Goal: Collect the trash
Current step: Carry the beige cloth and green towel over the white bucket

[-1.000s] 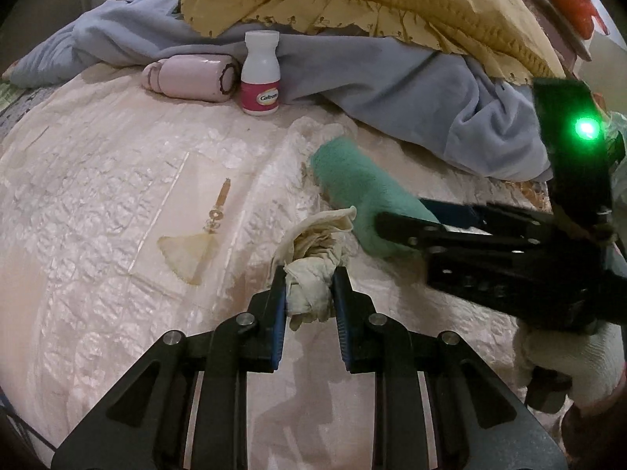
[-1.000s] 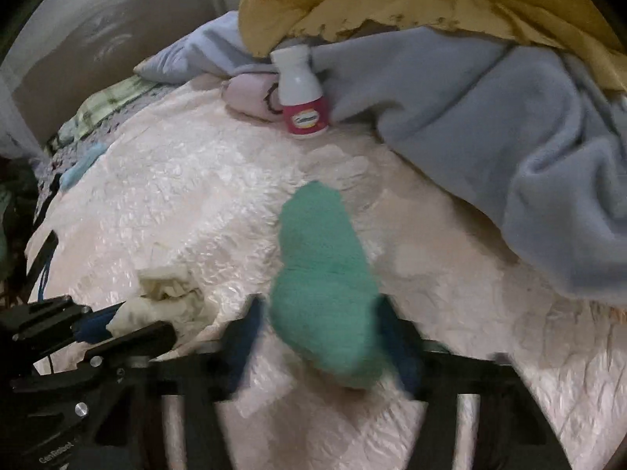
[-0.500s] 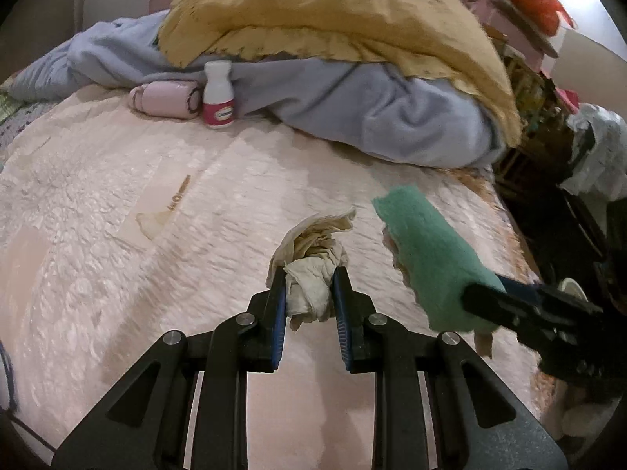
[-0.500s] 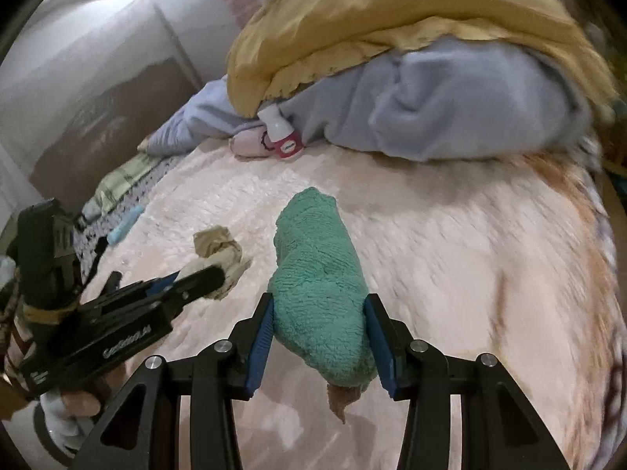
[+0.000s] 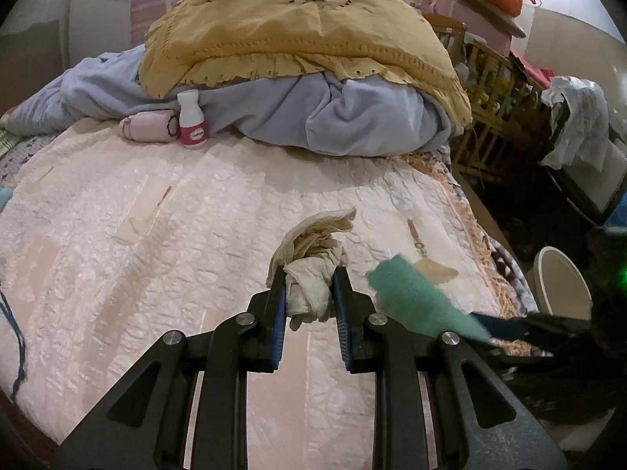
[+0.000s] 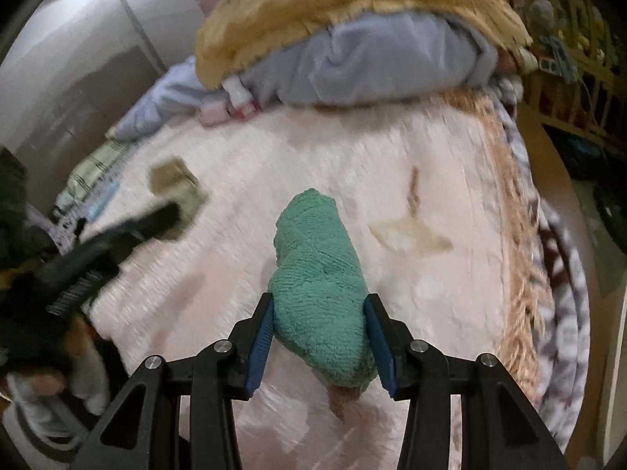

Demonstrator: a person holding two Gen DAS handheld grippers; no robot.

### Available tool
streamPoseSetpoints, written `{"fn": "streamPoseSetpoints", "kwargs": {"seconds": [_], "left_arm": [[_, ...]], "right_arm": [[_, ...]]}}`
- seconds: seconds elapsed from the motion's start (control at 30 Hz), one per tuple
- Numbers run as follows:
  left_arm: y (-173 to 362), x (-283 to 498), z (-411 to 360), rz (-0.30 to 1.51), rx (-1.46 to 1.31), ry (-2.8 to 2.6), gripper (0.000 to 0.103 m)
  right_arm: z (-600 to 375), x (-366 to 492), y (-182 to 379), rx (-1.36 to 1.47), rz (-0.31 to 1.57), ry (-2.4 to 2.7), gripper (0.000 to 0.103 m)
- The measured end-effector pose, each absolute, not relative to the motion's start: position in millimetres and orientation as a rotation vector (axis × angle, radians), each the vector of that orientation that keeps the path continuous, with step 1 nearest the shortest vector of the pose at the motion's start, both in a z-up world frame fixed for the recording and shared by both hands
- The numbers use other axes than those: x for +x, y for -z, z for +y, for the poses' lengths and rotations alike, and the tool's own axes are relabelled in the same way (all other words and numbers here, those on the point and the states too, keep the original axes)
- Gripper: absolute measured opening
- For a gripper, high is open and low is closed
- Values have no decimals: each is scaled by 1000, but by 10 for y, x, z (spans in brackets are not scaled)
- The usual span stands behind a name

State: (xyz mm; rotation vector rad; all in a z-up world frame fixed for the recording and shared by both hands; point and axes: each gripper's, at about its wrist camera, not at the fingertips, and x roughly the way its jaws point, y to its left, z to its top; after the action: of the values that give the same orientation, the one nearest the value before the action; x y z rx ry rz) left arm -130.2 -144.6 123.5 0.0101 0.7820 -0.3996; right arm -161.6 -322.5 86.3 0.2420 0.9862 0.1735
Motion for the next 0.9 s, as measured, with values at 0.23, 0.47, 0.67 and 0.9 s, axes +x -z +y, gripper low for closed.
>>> {"fn": "streamPoseSetpoints", "kwargs": {"seconds": [0.23,0.47,0.67,0.9], "left_arm": [[-1277,-1363,-1469,775,28,392,20],[-1344,-1460,-1542,753,32,402,20],[-1463,-1574,-1685,726,32,434,20],[-1627,-1724,-1945,678,55,478,20]], "right_arm": [[-3186,-1538,-689,222,1001,-180,49],[-3264,-1690,-826,246,942,-214,46],[-3477,-2013,-1255,319,803,-220,46],[-3674,-2380,-1709,354,635,-190,46]]}}
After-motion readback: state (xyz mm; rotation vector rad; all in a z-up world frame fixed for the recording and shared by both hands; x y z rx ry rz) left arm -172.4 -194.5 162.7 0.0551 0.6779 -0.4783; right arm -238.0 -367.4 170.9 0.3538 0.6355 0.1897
